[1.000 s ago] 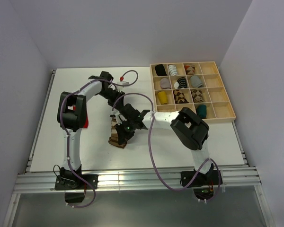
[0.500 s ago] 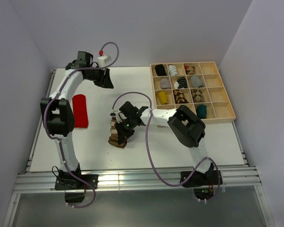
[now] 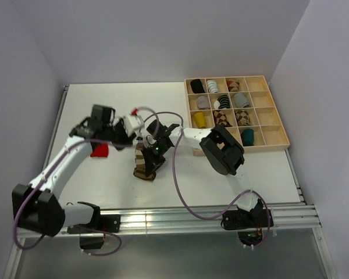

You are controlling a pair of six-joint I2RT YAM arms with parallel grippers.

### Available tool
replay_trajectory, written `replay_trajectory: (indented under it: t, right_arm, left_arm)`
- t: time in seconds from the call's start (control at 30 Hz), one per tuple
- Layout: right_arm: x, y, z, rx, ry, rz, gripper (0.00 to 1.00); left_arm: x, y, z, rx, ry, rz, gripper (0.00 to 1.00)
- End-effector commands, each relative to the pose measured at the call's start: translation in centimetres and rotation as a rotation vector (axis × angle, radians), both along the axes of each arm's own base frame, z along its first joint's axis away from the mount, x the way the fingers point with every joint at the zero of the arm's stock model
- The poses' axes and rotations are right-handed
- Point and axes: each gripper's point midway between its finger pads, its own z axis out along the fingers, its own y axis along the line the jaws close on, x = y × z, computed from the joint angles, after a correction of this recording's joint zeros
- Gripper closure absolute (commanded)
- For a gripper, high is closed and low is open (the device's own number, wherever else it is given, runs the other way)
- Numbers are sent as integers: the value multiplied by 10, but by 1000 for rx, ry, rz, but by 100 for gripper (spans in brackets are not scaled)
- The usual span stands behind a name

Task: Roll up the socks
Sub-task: Roll the sock at the center of the board.

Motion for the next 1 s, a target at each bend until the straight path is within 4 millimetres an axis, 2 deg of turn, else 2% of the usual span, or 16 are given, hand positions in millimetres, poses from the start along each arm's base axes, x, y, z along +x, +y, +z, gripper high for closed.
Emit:
replay_trajectory:
  t: [0.0,0.07,0.23,0.7,0.83,0.97]
  right_arm:
    - [-20,-66,-68,-341,77,5,100]
    - [-19,-63,-64,-327,94,4,100]
    - [-16,-62,-65,-336,108,-2,100]
    - [-14,-59,-63,-315,123,-6,100]
    - [-13,-60,-64,-313,124,-7,100]
    - [-14,-61,-63,-307,125,-8,100]
  left_arm:
    - [-34,-1,-46,189,-123,-122,50]
    - [-57,-14,-61,197,-176,-180,47]
    - [-90,-36,-82,165,-207,-247,33]
    - [-124,-68,-121,141,-296,-343,29]
    - [-126,-72,-132,169,-316,-349,28]
    - [-119,-75,-137,185,-337,-333,27]
